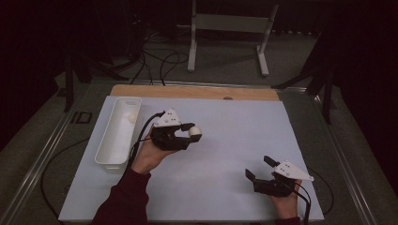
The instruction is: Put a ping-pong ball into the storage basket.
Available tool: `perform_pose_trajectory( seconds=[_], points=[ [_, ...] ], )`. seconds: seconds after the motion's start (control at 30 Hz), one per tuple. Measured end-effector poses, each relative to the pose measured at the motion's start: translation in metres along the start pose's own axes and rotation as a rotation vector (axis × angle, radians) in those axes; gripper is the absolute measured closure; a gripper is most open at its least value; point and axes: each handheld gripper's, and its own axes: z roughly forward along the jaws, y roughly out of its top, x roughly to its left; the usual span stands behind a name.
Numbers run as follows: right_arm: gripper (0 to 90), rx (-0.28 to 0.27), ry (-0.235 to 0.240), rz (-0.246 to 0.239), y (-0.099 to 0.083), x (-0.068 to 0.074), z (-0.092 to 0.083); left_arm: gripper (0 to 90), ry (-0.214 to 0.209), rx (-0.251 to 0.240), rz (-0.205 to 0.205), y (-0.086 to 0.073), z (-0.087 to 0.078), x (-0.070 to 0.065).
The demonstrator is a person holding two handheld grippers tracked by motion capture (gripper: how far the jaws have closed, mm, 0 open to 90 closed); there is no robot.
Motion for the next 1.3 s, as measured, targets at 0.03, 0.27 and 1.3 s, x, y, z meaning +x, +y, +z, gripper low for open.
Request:
perform_pose_trajectory(
  seconds=[0.03, 0.27, 1.3],
  points=[
    [9.1, 0.0, 0.0, 0.0, 0.0, 0.0, 0.0, 51.7, -0.004, -0.003, -0.001, 0.0, -0.001, 0.0],
    [9.1, -0.002, 0.001, 0.0, 0.0, 0.0, 0.0, 51.7, -0.01, -0.012, 0.001, 0.001, -0.007, -0.002],
    [9.1, -0.004, -0.002, -0.001, 0.0, -0.001, -0.001, 51.7, 0.014, 0.005, 0.01, 0.002, -0.03, -0.002]
  ],
)
